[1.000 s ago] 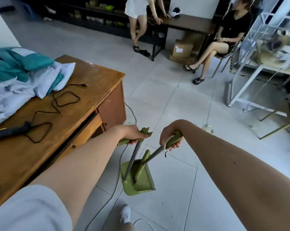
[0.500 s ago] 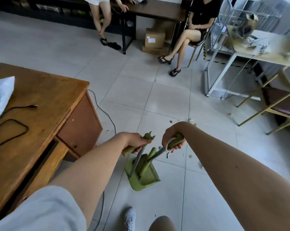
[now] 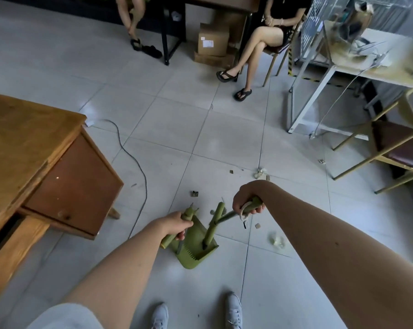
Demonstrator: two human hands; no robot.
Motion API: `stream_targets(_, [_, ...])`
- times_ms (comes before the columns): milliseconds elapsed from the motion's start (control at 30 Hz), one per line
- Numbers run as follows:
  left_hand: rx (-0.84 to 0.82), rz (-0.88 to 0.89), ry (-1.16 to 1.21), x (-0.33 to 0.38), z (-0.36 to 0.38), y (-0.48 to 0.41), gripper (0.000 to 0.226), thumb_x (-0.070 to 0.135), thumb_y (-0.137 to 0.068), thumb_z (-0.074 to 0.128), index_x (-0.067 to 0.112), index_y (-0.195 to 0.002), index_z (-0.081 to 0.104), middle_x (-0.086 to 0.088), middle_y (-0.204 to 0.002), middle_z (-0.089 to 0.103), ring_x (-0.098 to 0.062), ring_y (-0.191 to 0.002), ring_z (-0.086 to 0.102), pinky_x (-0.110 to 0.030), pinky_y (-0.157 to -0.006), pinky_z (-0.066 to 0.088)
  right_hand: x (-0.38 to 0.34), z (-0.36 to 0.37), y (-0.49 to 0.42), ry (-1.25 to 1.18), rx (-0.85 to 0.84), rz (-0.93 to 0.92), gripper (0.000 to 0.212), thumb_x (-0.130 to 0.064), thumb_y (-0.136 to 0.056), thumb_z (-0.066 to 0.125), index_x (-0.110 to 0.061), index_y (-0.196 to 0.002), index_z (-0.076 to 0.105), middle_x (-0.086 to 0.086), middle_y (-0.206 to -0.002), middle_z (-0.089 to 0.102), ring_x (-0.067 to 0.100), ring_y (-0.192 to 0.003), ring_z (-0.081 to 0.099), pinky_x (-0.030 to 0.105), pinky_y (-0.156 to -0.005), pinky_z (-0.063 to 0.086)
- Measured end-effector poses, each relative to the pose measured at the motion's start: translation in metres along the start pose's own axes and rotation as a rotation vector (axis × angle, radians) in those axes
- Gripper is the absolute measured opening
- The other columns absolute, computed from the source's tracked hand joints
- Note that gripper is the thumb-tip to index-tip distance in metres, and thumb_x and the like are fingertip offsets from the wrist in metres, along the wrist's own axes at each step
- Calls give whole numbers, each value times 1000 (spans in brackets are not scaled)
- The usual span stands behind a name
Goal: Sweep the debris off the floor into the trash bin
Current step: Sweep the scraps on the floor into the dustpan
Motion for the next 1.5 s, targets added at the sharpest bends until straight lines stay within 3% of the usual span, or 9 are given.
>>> stream_targets(133, [49, -162, 59, 9, 18, -11, 21, 27, -94, 52, 8, -102, 53, -5, -67, 53, -17, -56, 58, -24, -53, 48, 45, -23, -9, 44, -2, 26, 28, -10, -88, 41, -9, -60, 44, 2, -36, 43, 12, -26, 38, 9, -37, 31])
stream_targets(267, [177, -260, -16, 10, 34, -18, 21, 27, -91, 51, 9, -80, 55, -5, -60, 56, -20, -55, 56, -26, -64, 46, 83, -36, -19, 64, -33, 65, 35, -11, -84, 43, -8, -49, 50, 4, -37, 44, 14, -27, 39, 11, -38, 34])
stream_targets(400, [350, -314, -259, 12, 41, -14, 20, 23, -87, 55, 6, -96, 60, -9, -82, 67, -28, -87, 68, -26, -68, 46, 118, -38, -22, 16, -104, 129, 59, -18, -88, 41, -10, -33, 58, 3, -37, 50, 13, -25, 42, 10, -36, 37])
stream_targets(533, [470, -337, -448, 18, 44, -10, 42, 18, -86, 59, 6, -125, 47, -13, -125, 59, -30, -117, 59, -34, -86, 49, 145, -41, -21, -133, -70, 112, 31, -21, -95, 44, -2, -78, 62, 16, -58, 60, 16, -42, 59, 17, -41, 42])
stream_targets(667, [401, -364, -555, 17, 43, -16, 41, 19, -88, 57, 6, -126, 51, -12, -128, 59, -28, -119, 58, -32, -90, 49, 149, -43, -19, -245, -26, 76, 19, -13, -97, 48, 1, -108, 57, 21, -94, 61, 24, -81, 60, 26, -83, 48])
stream_targets(933, [382, -327, -637, 23, 32, -14, 27, 9, -87, 55, 7, -113, 61, -8, -117, 64, -25, -109, 63, -27, -76, 46, 128, -29, -24, 18, -133, 251, 32, -13, -90, 28, -14, -59, 34, 1, -42, 39, 12, -36, 34, 13, -37, 28])
stream_targets(1200, [417, -132, -412, 52, 9, -17, 23, 25, -95, 45, 7, -98, 59, -2, -71, 46, -21, -69, 47, -26, -59, 33, 137, -17, -28, -203, -56, 150, 27, -10, -93, 38, -10, -66, 43, -1, -32, 45, 12, -22, 42, 9, -31, 32])
stream_targets(1300, [397, 30, -142, 87, 4, -26, 15, 24, -93, 43, 13, -84, 39, -8, -80, 50, -21, -72, 45, -28, -65, 33, 150, -15, -25, -223, -83, 175, 23, -11, -88, 39, -12, -65, 38, 2, -41, 39, 13, -30, 37, 15, -43, 31])
stream_targets(1500, [323, 207, 132, 180, 13, -52, 24, 25, -93, 41, 10, -103, 57, -13, -102, 67, -21, -79, 62, -30, -73, 44, 173, -22, -38, -522, -37, 213, 29, -7, -93, 37, -8, -66, 47, 4, -50, 46, 11, -33, 38, 12, -33, 30])
Point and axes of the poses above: each hand's wrist, its own y-axis away from the middle knuckle, its own z-axis out of the palm, x = y × z, the point moved 4 cm from there along -y, towards the middle knuckle
